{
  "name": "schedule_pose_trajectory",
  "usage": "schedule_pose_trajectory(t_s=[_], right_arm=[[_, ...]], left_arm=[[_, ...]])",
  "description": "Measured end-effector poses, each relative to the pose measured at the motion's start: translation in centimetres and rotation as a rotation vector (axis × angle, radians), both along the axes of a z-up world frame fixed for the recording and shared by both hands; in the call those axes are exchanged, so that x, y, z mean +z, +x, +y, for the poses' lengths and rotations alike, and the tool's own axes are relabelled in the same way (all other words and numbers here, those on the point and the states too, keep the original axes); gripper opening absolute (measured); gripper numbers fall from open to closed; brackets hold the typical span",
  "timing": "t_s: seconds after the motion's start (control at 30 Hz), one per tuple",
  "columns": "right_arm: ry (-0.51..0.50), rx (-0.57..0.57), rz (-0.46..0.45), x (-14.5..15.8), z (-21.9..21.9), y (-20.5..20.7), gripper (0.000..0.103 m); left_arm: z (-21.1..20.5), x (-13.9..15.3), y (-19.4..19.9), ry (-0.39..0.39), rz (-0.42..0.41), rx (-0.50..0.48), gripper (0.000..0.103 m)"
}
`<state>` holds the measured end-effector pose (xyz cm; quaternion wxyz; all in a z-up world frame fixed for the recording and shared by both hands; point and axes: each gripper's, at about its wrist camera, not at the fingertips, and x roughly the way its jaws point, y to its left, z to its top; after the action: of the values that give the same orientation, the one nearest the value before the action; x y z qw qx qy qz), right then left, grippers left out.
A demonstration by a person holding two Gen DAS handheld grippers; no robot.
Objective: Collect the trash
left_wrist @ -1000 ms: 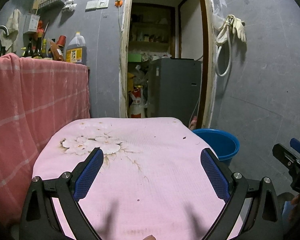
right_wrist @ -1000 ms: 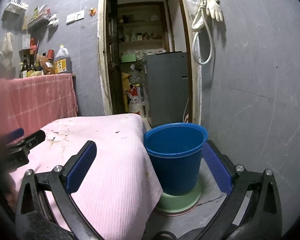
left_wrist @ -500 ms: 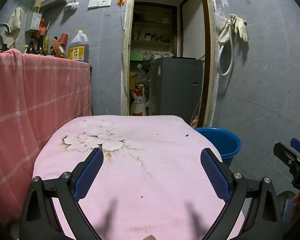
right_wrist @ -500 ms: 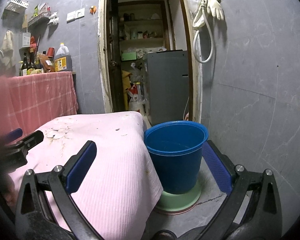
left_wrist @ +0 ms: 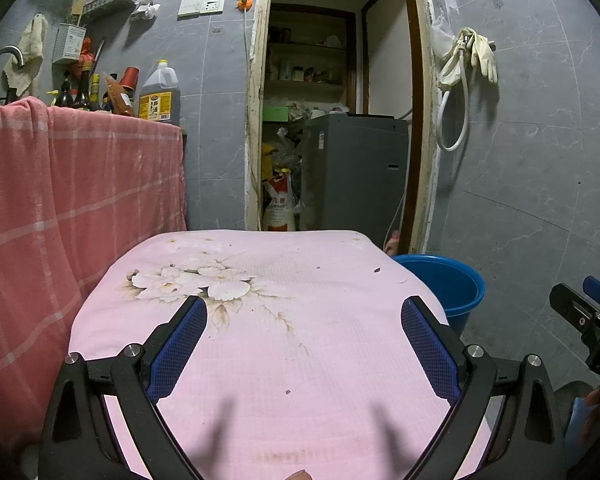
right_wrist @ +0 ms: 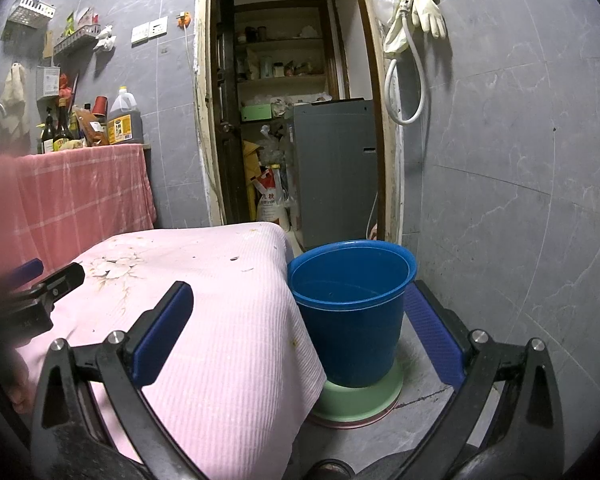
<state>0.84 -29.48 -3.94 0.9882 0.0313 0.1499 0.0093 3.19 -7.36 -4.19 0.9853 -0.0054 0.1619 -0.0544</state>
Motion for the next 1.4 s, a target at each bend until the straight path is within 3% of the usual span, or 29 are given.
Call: schedule_pose_trajectory(t_s=[1.4], right_arm=[[0.014,-0.010,0.009,-0.20,0.54,-0.29,0.103]], left_arm=[[0.52,-0.14,-0.18,-0.001,0.010,0.003,0.095]])
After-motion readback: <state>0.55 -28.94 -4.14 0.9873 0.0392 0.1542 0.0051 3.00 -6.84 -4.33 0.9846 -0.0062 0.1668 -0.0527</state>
